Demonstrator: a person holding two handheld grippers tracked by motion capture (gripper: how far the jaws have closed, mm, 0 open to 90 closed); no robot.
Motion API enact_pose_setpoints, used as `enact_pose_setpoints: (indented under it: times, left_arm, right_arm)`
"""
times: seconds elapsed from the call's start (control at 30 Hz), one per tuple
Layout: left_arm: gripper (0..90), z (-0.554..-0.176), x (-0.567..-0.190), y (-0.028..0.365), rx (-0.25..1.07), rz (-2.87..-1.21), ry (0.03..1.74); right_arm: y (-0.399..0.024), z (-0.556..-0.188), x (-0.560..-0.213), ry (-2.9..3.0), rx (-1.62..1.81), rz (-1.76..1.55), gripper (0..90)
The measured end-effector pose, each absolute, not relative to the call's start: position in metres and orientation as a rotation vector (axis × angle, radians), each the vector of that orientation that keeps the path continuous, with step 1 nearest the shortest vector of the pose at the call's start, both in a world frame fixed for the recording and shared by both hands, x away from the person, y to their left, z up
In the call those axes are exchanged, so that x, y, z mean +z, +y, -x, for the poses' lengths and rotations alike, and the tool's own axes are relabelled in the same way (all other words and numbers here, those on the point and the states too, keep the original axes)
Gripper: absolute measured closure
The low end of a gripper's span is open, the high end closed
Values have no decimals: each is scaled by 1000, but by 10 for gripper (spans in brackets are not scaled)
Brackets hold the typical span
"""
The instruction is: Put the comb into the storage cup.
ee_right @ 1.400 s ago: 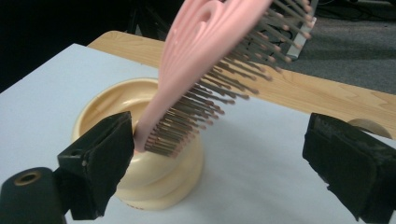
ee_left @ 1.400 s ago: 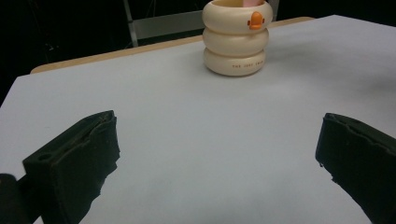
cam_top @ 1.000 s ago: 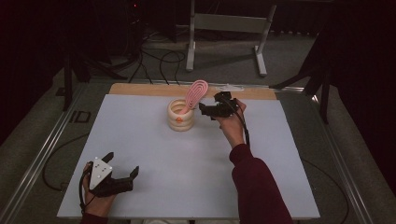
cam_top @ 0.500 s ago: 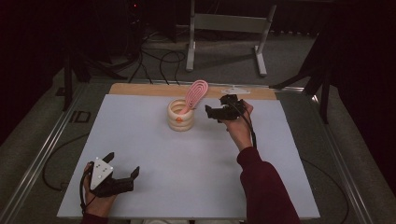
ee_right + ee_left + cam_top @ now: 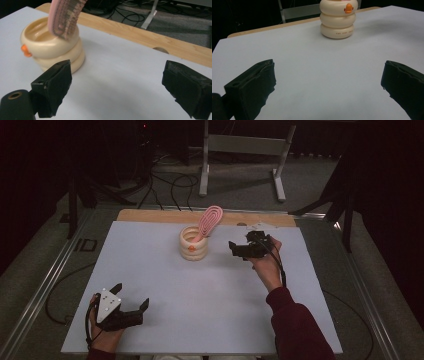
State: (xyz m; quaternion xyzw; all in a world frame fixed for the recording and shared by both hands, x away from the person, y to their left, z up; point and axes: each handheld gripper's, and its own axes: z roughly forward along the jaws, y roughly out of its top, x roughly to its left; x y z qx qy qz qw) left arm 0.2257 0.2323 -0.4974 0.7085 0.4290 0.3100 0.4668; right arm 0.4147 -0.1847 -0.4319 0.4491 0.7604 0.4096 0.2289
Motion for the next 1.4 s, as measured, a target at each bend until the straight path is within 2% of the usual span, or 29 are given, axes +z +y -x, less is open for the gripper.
enact_pose_setpoints:
  times: [0.57,0.93,0.97,1.4]
  left_arm:
    - [1,-235,-494,235,736,-1731,1092]
    - [2,-238,-488,232,703,-1758,1040]
    - [2,-239,-487,232,703,-1760,1035]
    - [2,-241,-483,233,695,-1736,1023]
  right_arm:
    - [-209,-374,-448,2098,1137,-1160,91]
    - [-220,-354,-453,2077,1140,-1133,91]
    - [-229,-341,-455,2049,1179,-1137,92]
    - [-247,-295,-472,2000,1233,-1062,91]
